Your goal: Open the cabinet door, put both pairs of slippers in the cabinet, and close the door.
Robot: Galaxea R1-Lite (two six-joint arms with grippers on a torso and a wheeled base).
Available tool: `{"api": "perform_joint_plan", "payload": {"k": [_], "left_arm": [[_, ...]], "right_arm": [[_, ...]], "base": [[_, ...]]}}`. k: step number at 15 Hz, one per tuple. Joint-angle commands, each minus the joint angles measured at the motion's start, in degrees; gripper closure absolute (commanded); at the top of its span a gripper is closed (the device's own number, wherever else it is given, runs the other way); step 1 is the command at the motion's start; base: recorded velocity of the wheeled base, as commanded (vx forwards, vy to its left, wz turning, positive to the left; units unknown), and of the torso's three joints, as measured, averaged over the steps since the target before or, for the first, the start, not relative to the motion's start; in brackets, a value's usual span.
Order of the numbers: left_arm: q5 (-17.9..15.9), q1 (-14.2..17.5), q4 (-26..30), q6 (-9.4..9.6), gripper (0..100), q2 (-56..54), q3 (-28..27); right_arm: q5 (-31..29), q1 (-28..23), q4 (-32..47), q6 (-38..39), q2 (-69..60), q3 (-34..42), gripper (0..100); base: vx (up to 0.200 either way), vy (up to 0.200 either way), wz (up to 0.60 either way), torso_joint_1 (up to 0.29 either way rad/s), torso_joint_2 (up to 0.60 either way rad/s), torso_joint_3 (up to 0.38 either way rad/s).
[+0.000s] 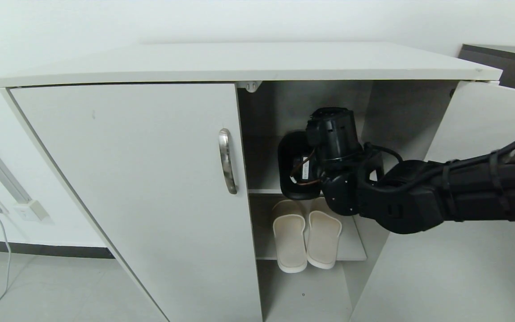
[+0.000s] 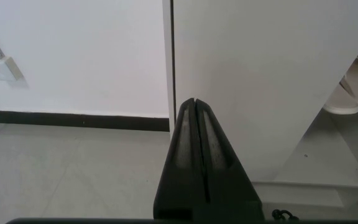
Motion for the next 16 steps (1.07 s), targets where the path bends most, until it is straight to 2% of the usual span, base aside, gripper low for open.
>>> {"api": "perform_joint_plan", "payload": {"k": [1,5,8,9,16], "left_arm": [[0.0,0.03,0.02,0.02,100,0.09,-0.06],[0.0,0.03,0.02,0.02,100,0.09,0.02],[0.0,0.03,0.02,0.02,100,0.09,-0.06],[0.0,0.03,0.02,0.02,100,0.09,-0.06],[0.0,0.03,0.02,0.02,100,0.09,0.02]], "right_arm": [[0.02,2.75,-0.24,0.3,-7.63,6.74,0],[0.37,7.67,-10.08,-0.41,-15.63,22.65,0],[0.37,10.39,-14.21,-1.46,-16.51,27.92,0],[0.46,10.92,-14.3,-1.46,-16.51,28.54,100],[0.54,12.24,-14.3,-1.46,-16.33,28.72,100]], "base": [[0.0,0.0,0.0,0.0,0.0,0.0],[0.0,0.0,0.0,0.0,0.0,0.0],[0.0,0.0,0.0,0.0,0.0,0.0],[0.0,0.0,0.0,0.0,0.0,0.0],[0.0,0.0,0.0,0.0,0.0,0.0]]}}
